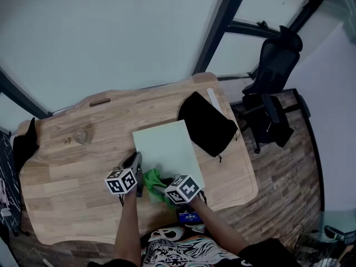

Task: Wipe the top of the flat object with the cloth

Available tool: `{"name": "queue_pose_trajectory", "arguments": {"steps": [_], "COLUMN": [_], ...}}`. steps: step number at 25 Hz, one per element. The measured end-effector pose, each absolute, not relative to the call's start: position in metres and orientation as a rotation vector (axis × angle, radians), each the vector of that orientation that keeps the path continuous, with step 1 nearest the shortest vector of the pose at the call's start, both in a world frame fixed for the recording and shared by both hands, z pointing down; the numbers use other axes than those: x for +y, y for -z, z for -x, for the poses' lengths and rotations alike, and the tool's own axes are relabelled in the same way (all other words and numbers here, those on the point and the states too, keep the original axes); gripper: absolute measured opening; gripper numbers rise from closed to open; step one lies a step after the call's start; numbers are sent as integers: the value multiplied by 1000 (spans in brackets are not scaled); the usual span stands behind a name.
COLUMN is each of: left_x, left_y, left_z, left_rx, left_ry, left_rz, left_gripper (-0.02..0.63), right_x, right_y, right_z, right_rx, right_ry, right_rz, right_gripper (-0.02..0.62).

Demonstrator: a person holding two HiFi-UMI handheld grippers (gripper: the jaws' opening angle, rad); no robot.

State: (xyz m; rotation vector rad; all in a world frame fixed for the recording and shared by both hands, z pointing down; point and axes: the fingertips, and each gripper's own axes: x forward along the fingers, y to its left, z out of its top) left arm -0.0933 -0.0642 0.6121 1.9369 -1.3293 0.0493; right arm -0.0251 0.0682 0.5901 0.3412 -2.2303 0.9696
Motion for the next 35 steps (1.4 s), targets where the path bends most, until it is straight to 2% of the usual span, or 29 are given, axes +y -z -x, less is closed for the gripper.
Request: {"name": "queue_pose_trajectory", "arguments": {"steps": [35], "left_x": [-64], "left_y": [-611], "left_z": [93], "left_rx": [-1327], "left_ry": [-27], "left_rz": [-1935], "left_gripper": [69], "right_x": [46], "right_y": [-590], "right_z": [-30], "right_rx": [-2227], "right_ry": [-1056], "right_rz": [-552], "right_gripper": [89]}}
